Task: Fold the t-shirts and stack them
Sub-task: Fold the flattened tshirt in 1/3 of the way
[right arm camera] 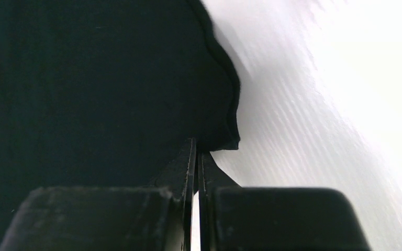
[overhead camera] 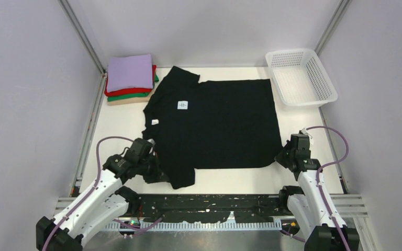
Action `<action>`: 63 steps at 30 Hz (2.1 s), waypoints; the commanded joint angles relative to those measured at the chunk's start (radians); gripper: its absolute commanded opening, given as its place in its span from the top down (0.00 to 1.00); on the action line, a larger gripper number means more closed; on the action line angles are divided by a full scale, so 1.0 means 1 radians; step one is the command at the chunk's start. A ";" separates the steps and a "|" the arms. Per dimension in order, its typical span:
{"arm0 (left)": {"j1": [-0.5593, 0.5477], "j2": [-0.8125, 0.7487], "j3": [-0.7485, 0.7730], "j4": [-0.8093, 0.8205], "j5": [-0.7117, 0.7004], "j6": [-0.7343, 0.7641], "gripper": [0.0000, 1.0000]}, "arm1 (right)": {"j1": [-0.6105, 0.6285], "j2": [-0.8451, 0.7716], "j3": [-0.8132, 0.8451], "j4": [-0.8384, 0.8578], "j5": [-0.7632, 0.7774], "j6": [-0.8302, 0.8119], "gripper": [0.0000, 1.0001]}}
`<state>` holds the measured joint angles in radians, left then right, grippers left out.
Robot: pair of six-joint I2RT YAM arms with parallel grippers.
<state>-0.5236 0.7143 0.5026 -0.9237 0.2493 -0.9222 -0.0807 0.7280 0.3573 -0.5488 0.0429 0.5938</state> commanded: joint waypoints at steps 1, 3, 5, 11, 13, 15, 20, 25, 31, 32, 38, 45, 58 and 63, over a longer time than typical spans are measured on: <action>0.002 0.106 0.116 0.189 0.028 0.075 1.00 | -0.002 0.004 0.063 0.133 -0.121 -0.087 0.95; 0.013 0.171 0.169 0.230 0.029 0.099 1.00 | -0.002 0.030 0.080 0.163 -0.145 -0.102 0.95; 0.030 0.239 0.230 0.243 0.029 0.125 1.00 | -0.002 0.062 0.109 0.184 -0.157 -0.116 0.95; 0.134 0.445 0.409 0.283 0.049 0.172 1.00 | -0.002 0.167 0.204 0.252 -0.170 -0.124 0.95; 0.162 0.502 0.473 0.286 0.041 0.174 1.00 | -0.002 0.208 0.235 0.262 -0.166 -0.124 0.95; 0.190 0.553 0.537 0.291 0.040 0.177 1.00 | -0.002 0.245 0.264 0.272 -0.166 -0.123 0.95; 0.261 0.699 0.677 0.257 0.055 0.207 1.00 | -0.002 0.336 0.324 0.283 -0.151 -0.113 0.95; 0.305 0.779 0.788 0.233 0.032 0.253 1.00 | -0.002 0.393 0.378 0.299 -0.133 -0.114 0.95; 0.332 0.827 0.882 0.255 0.011 0.340 1.00 | -0.002 0.456 0.431 0.312 -0.100 -0.116 0.95; 0.336 0.832 0.893 0.263 0.007 0.358 1.00 | -0.002 0.463 0.443 0.314 -0.098 -0.117 0.95; 0.368 0.917 0.985 0.289 0.047 0.455 1.00 | -0.001 0.539 0.484 0.335 -0.108 -0.110 0.95; 0.374 1.074 1.171 0.266 0.023 0.617 1.00 | 0.003 0.636 0.525 0.373 -0.099 -0.107 0.95; 0.390 1.594 1.871 -0.072 -0.001 0.787 0.19 | 0.018 0.788 0.639 0.398 -0.098 -0.124 0.46; 0.390 1.485 1.776 -0.003 -0.006 0.706 0.01 | 0.101 0.752 0.664 0.326 -0.051 -0.173 0.20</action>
<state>-0.1417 2.3375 2.3188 -0.9291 0.2516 -0.1753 -0.0463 1.5269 0.9699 -0.1909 -0.0467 0.4679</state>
